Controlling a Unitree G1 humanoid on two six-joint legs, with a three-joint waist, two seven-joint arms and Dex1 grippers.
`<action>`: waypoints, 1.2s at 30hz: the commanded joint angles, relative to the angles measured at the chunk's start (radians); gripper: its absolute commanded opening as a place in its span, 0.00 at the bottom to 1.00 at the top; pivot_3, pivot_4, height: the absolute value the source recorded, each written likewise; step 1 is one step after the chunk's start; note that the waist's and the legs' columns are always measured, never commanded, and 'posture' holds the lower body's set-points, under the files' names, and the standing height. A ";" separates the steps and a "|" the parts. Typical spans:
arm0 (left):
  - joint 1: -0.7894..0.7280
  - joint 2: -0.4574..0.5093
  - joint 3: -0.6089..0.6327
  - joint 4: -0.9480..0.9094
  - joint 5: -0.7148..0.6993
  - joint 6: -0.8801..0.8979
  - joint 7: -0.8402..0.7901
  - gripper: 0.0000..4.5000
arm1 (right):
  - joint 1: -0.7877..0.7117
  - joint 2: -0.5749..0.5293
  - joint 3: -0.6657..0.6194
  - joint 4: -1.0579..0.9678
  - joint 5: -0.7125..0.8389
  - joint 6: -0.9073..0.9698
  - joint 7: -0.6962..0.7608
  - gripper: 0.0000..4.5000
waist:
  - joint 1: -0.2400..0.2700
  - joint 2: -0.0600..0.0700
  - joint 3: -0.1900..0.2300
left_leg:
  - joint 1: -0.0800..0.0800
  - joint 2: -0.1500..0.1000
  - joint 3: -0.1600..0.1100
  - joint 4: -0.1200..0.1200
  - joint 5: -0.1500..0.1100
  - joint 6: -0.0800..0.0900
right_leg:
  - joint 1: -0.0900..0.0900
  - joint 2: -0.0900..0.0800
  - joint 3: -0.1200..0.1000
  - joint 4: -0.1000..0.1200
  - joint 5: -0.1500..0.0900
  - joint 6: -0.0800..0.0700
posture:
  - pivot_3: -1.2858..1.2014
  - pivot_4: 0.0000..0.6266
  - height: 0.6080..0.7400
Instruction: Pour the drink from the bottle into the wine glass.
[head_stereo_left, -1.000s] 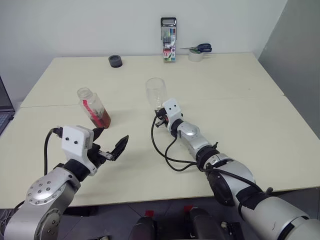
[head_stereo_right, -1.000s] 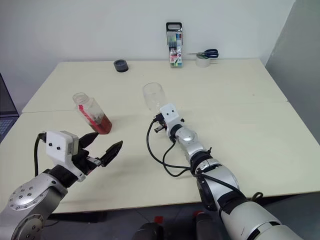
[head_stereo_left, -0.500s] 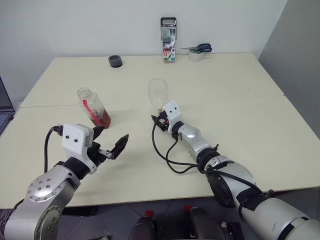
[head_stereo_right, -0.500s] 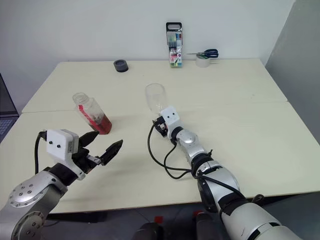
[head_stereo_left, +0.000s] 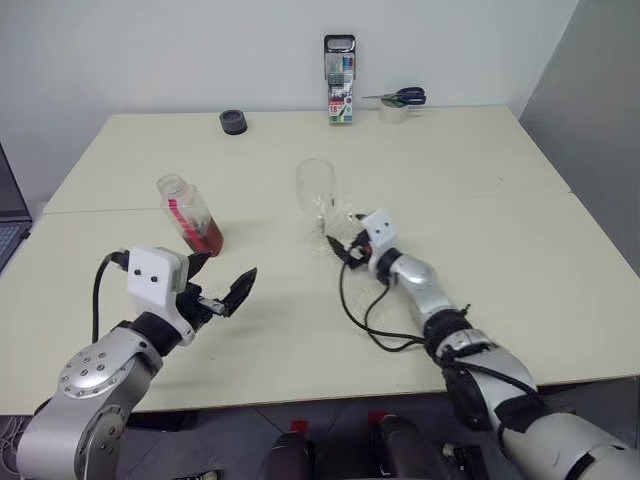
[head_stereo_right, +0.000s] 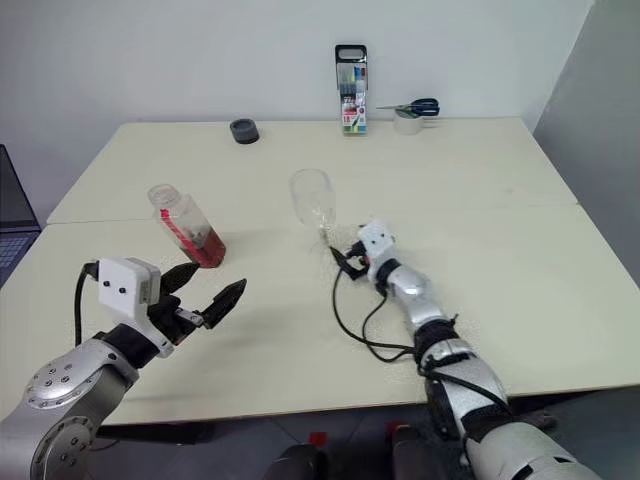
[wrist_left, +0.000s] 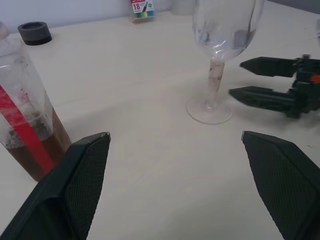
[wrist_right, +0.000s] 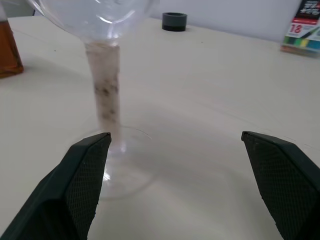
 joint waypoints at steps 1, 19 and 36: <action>0.004 -0.001 0.040 0.027 0.024 -0.050 0.005 1.00 | 0.151 -0.133 0.052 -0.477 0.088 0.186 0.213 0.99 | 0.004 0.001 0.000 | -0.001 0.000 -0.001 0.000 0.000 0.000 | 0.000 0.000 -0.001 0.000 0.000 0.000 | 0.52 0.24 1.00; -0.181 0.006 0.022 0.319 0.155 -0.187 0.038 1.00 | 0.210 -0.524 -0.037 -1.371 0.624 1.018 0.310 0.99 | 0.032 -0.001 0.001 | -0.002 0.001 -0.003 0.002 -0.002 0.003 | 0.001 0.000 -0.004 -0.003 0.000 0.001 | 0.52 0.24 1.00; -0.398 0.079 -0.026 0.586 0.208 -0.271 -0.064 1.00 | 0.250 -0.530 -0.055 -1.447 0.658 1.048 0.193 0.99 | 0.029 -0.002 0.002 | -0.004 0.000 -0.003 0.002 0.000 0.000 | 0.000 -0.001 -0.004 -0.004 0.000 0.002 | 0.52 0.24 1.00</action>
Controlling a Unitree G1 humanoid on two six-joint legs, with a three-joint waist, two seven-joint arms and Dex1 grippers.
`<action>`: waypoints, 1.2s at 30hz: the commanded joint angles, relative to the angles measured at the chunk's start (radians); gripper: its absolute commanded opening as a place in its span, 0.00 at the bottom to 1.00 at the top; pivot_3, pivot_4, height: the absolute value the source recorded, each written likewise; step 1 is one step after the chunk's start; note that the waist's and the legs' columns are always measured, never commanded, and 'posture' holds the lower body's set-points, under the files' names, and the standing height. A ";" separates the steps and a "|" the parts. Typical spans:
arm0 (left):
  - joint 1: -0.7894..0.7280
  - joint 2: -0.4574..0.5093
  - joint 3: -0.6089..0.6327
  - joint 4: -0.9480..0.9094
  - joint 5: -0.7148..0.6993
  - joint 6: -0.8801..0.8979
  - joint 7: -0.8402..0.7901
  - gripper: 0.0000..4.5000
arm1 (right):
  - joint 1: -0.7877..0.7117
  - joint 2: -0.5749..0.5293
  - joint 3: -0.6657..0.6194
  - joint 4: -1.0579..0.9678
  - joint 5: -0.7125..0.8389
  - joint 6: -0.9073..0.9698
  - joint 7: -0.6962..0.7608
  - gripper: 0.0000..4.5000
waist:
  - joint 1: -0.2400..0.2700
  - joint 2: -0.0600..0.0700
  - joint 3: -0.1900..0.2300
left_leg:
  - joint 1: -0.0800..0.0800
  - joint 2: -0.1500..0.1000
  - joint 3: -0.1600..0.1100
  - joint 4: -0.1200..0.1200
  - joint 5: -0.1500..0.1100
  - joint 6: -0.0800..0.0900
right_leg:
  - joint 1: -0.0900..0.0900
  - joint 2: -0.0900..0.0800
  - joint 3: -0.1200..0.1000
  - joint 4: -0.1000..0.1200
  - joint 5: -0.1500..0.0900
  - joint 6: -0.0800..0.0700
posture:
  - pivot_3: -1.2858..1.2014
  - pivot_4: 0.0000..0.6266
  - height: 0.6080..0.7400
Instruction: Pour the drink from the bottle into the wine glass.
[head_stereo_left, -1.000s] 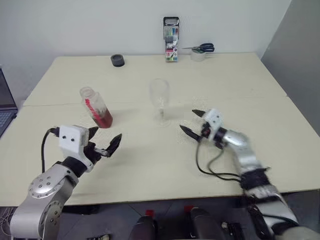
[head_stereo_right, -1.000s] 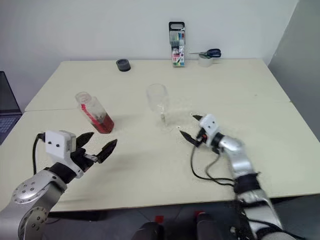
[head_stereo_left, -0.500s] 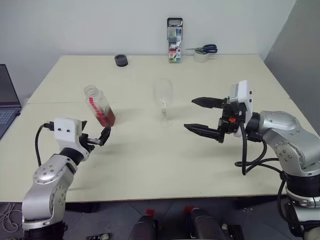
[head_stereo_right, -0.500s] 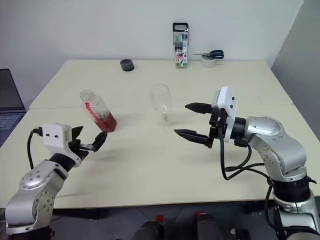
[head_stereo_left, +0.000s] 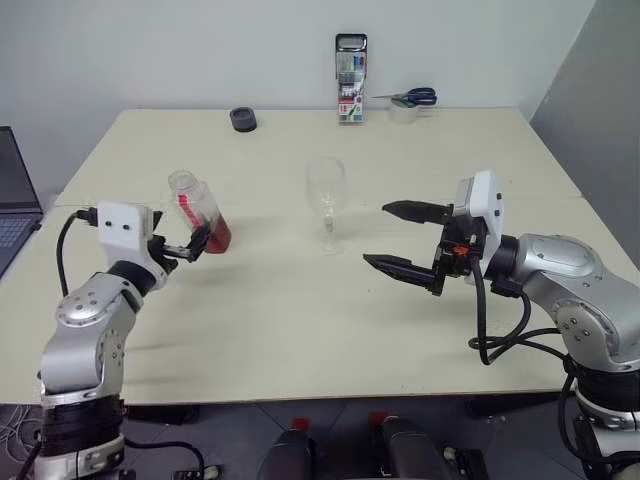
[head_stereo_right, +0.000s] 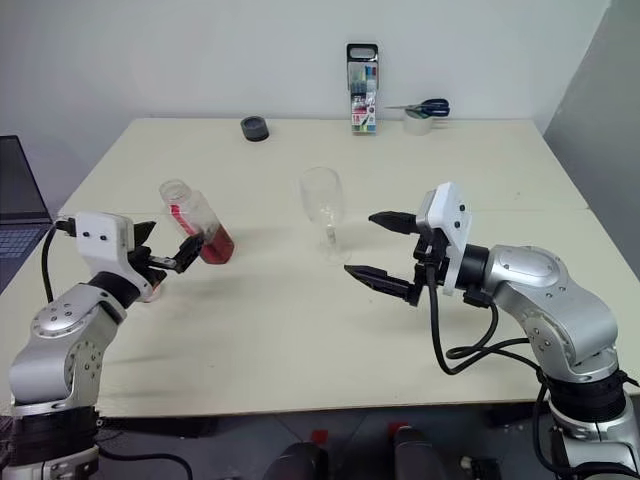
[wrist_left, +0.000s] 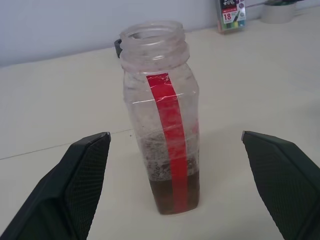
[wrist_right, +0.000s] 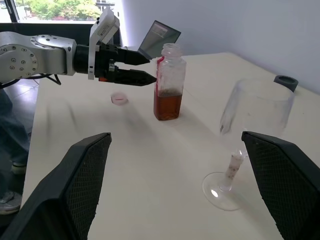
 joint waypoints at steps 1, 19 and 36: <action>-0.044 0.017 -0.004 0.030 0.016 -0.045 -0.018 1.00 | -0.003 -0.012 -0.030 -0.037 0.018 -0.007 -0.013 0.99 | 0.000 0.000 0.000 | 0.000 0.000 0.000 0.000 0.000 0.000 | 0.000 0.000 0.000 0.000 0.000 0.000 | 0.52 0.24 1.00; -0.182 0.006 -0.045 0.309 0.082 -0.210 -0.066 1.00 | -0.001 -0.020 -0.023 -0.033 0.027 -0.010 -0.035 0.99 | 0.000 0.000 0.000 | 0.000 0.000 0.000 0.000 0.000 0.000 | 0.000 0.000 0.000 0.000 0.000 0.000 | 0.52 0.24 1.00; -0.327 -0.048 -0.089 0.618 0.119 -0.410 -0.108 1.00 | 0.008 -0.020 -0.038 -0.043 0.043 0.014 -0.082 0.99 | 0.000 0.000 0.000 | 0.000 0.000 0.000 0.000 0.000 0.000 | -0.001 0.000 0.000 0.001 0.000 0.000 | 0.52 0.24 1.00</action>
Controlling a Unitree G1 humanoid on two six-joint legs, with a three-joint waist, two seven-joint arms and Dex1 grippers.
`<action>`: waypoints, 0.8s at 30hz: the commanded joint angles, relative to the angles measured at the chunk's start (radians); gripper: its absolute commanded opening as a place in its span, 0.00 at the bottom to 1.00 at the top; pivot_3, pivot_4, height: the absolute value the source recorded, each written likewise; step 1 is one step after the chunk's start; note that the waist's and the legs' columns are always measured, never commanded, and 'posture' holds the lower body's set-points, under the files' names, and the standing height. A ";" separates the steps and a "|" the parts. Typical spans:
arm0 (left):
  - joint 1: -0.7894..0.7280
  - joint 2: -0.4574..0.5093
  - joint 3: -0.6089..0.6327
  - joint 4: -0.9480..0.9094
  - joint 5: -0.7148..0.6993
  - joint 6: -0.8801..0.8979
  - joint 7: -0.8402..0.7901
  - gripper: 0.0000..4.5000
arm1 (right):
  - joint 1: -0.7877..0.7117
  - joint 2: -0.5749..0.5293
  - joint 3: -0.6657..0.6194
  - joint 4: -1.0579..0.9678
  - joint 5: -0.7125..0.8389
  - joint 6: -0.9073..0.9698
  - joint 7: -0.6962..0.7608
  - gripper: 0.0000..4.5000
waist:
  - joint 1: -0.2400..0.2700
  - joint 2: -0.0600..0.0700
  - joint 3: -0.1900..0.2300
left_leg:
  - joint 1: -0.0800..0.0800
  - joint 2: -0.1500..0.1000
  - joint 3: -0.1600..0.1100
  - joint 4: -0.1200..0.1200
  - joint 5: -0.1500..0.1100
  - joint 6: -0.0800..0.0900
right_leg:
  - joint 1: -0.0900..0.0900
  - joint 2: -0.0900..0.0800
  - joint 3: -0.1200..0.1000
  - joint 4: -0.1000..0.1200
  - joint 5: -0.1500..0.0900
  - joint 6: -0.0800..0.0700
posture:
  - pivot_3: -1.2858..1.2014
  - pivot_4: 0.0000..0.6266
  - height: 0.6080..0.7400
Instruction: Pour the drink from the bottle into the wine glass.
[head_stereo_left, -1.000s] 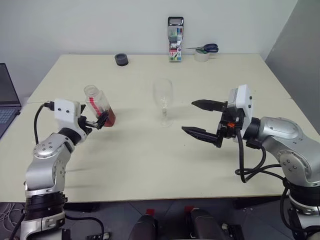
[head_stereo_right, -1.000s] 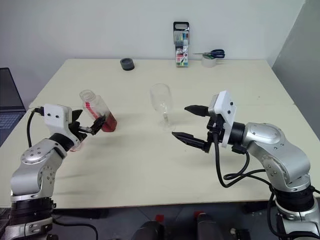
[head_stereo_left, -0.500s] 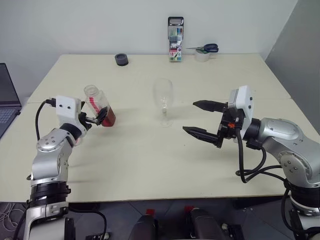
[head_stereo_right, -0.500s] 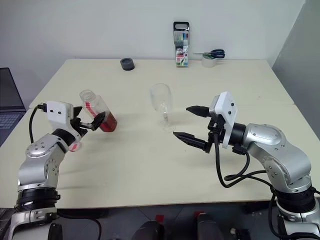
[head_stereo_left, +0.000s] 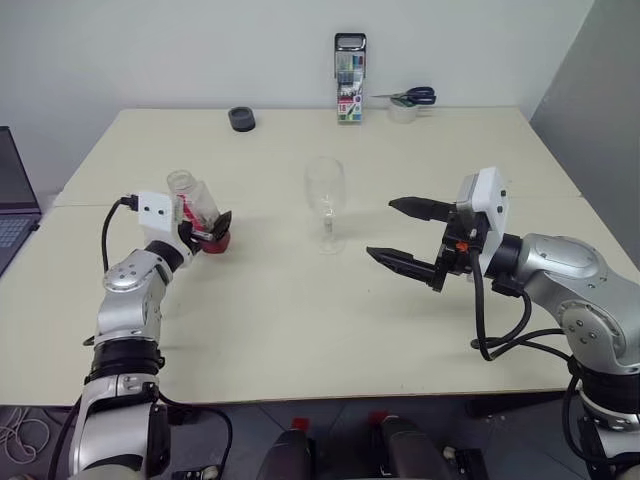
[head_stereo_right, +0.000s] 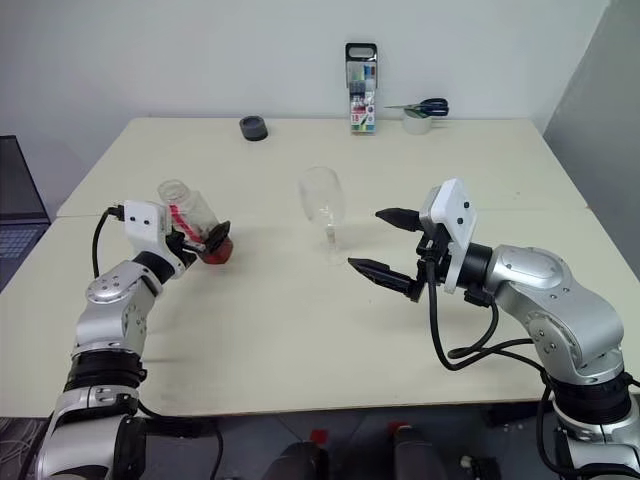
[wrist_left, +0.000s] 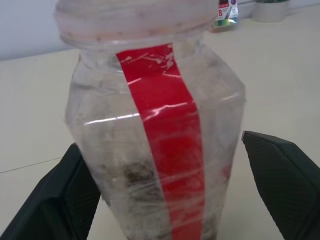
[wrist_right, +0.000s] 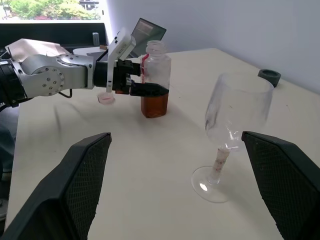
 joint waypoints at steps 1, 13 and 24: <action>-0.028 0.004 0.006 0.015 0.009 -0.046 0.000 1.00 | -0.004 -0.003 -0.030 -0.033 0.016 -0.005 -0.013 0.99 | 0.000 0.000 0.000 | 0.000 0.000 0.000 0.000 0.000 0.000 | 0.000 0.000 0.000 0.000 0.000 0.000 | 0.52 0.24 1.00; -0.022 0.012 0.017 0.034 0.006 -0.065 0.014 0.42 | -0.004 0.017 -0.022 -0.026 0.009 -0.018 -0.033 1.00 | 0.000 0.000 0.000 | 0.000 0.000 0.000 0.000 0.000 0.000 | 0.000 0.000 0.000 0.000 0.000 0.000 | 0.52 0.24 1.00; -0.227 0.046 -0.113 0.091 0.162 -0.091 0.032 0.41 | 0.017 0.037 0.008 -0.003 -0.140 -0.190 -0.060 1.00 | 0.003 -0.003 0.001 | -0.001 -0.001 0.000 0.002 0.000 0.000 | 0.000 0.000 -0.003 0.001 0.000 0.000 | 0.52 0.24 1.00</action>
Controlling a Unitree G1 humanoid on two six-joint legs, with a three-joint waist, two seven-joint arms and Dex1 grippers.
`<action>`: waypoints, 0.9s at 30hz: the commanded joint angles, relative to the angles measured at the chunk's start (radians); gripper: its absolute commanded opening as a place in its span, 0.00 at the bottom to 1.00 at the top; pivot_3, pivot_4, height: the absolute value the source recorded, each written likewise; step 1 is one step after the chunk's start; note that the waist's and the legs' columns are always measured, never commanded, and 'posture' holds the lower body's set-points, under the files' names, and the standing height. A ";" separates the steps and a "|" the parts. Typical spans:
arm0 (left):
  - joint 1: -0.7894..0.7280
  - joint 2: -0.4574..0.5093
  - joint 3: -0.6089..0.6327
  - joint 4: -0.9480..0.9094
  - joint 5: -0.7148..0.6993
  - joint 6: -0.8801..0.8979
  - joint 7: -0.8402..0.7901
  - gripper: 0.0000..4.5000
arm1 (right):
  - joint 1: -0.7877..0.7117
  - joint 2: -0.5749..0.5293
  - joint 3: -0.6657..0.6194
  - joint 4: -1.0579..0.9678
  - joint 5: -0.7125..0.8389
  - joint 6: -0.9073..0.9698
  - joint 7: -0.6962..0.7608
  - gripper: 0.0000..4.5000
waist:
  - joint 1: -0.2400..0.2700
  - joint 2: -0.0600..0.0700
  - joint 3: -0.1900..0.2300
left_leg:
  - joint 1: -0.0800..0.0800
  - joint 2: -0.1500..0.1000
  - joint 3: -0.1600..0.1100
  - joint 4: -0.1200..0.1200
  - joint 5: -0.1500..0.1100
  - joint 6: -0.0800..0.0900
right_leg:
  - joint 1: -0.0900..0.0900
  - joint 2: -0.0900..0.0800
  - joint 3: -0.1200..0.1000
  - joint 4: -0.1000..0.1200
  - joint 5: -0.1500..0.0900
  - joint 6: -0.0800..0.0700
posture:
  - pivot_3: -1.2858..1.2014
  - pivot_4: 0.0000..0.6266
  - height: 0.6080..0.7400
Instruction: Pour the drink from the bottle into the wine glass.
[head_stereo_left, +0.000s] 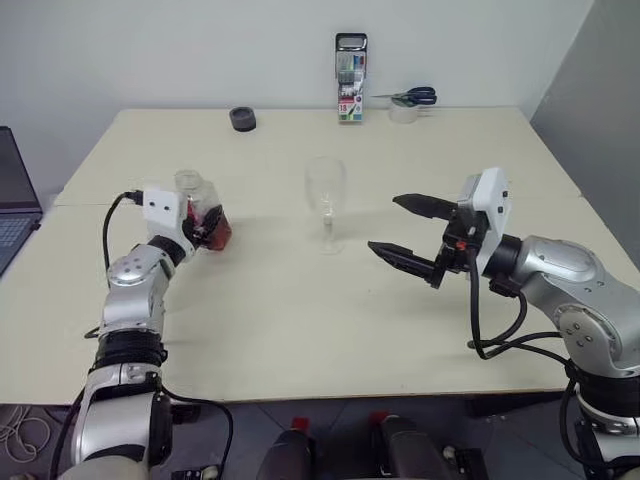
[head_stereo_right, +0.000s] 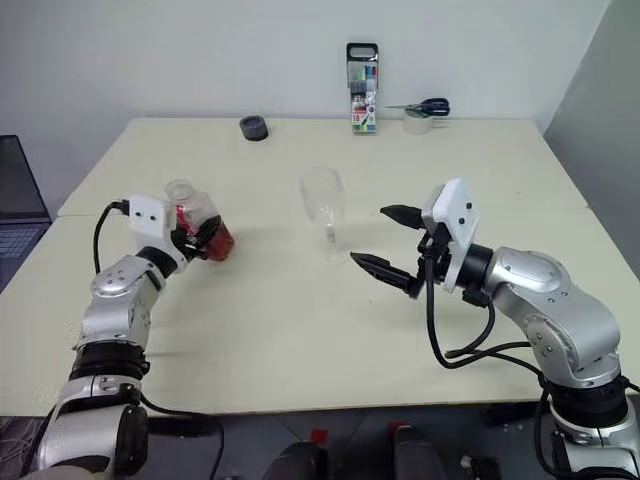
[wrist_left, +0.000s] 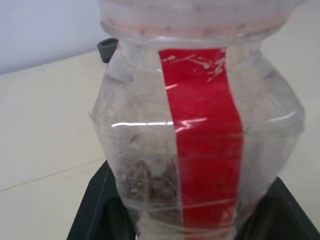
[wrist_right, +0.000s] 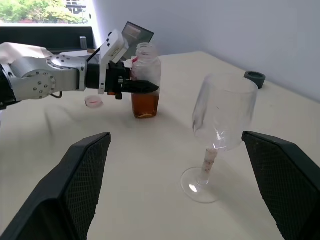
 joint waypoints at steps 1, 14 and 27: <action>-0.166 0.034 -0.068 0.033 0.089 -0.067 -0.003 0.41 | -0.007 0.032 0.005 0.015 -0.125 -0.168 -0.038 1.00 | 0.001 -0.002 0.001 | -0.001 -0.001 0.000 0.000 0.000 0.000 | 0.000 0.000 -0.004 0.000 0.000 0.000 | 0.52 0.24 1.00; -0.497 0.054 -0.285 0.302 0.320 -0.372 -0.093 0.41 | -0.001 0.212 -0.048 0.094 -0.092 -0.215 -0.135 1.00 | -0.008 -0.003 0.001 | -0.002 -0.002 0.001 -0.001 0.001 -0.001 | -0.002 0.000 -0.008 0.000 0.000 0.000 | 0.52 0.24 1.00; -0.620 0.061 -0.358 0.427 0.411 -0.555 -0.159 0.41 | 0.117 0.160 -0.022 -0.059 -0.037 -0.209 -0.074 1.00 | -0.009 -0.003 0.001 | -0.003 -0.003 0.001 0.000 0.000 0.001 | -0.001 0.001 -0.009 0.001 0.000 0.000 | 0.52 0.24 1.00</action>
